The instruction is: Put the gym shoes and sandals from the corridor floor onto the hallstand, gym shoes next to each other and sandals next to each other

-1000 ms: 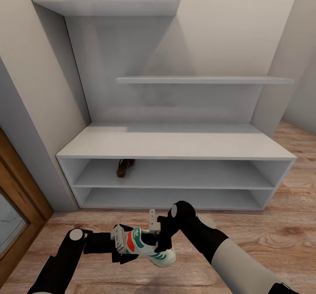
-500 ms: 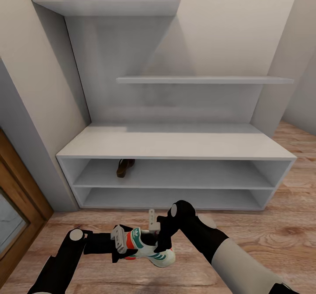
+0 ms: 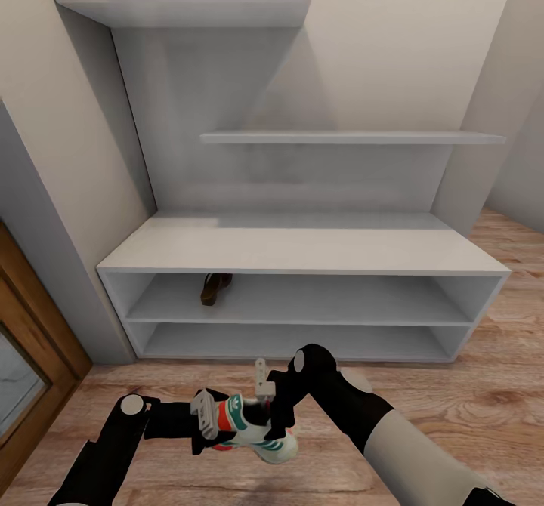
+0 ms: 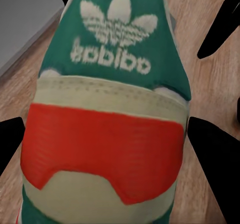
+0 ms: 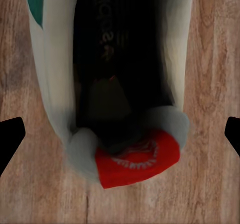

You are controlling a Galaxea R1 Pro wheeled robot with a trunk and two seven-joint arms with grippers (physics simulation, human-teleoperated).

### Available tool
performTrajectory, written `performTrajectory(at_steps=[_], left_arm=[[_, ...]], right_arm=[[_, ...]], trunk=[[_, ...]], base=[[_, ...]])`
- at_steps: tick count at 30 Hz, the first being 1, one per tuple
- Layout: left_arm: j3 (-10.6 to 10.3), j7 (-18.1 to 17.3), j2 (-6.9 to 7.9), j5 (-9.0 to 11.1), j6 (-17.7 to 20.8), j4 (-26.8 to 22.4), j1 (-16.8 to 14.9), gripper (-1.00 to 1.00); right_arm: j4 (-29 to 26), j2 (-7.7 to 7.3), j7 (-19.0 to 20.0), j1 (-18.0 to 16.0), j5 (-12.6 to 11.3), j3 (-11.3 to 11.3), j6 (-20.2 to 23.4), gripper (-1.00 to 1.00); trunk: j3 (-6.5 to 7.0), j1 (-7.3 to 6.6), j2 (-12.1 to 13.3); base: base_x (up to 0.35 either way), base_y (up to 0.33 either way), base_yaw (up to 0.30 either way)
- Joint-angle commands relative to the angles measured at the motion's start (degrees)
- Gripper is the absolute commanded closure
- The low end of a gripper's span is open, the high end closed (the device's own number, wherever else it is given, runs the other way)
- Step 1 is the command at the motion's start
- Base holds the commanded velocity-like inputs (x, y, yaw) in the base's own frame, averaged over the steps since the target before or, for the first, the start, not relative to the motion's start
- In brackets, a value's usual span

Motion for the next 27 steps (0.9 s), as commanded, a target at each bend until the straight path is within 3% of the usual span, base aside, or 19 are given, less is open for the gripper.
performTrajectory(at_steps=[1, 13, 16, 20, 24, 27], left_arm=[[0.0, 0.0, 0.0, -0.3, 0.0, 0.0, 0.0, 1.0], [0.0, 0.2, 0.0, -0.8, 0.0, 0.0, 0.0, 1.0], [0.0, 1.8, 0.0, -0.8, 0.0, 0.0, 0.0, 1.0], [0.2, 8.6, 0.09, -1.2, 0.0, 0.2, 0.0, 1.0], [0.4, 19.5, 0.38, -2.4, 0.2, 1.7, 0.0, 1.0], [0.4, 27.8, 0.49, -3.0, 0.3, 3.6, 0.0, 1.0]], right_arm=[[0.0, 0.0, 0.0, 0.0, 0.0, 0.0, 0.0, -1.0], [0.0, 0.0, 0.0, 0.0, 0.0, 0.0, 0.0, -1.0], [0.0, -0.01, 0.0, 0.0, 0.1, -0.1, 0.0, -1.0], [0.2, -0.11, -0.2, 0.0, 0.2, -0.2, 0.1, -1.0], [1.3, -0.42, -1.1, 0.0, 0.5, -0.4, 0.5, -1.0], [3.7, -1.69, -3.2, 0.0, 0.5, -0.6, 1.9, -1.0]], trunk=[[0.0, 0.0, 0.0], [0.0, 0.0, 0.0], [0.0, 0.0, 0.0], [0.0, 0.0, 0.0], [0.0, 0.0, 0.0], [0.0, 0.0, 0.0]], base=[[0.0, 0.0, 0.0], [0.0, 0.0, 0.0], [0.0, 0.0, 0.0], [0.0, 0.0, 0.0], [0.0, 0.0, 0.0], [0.0, 0.0, 0.0]])
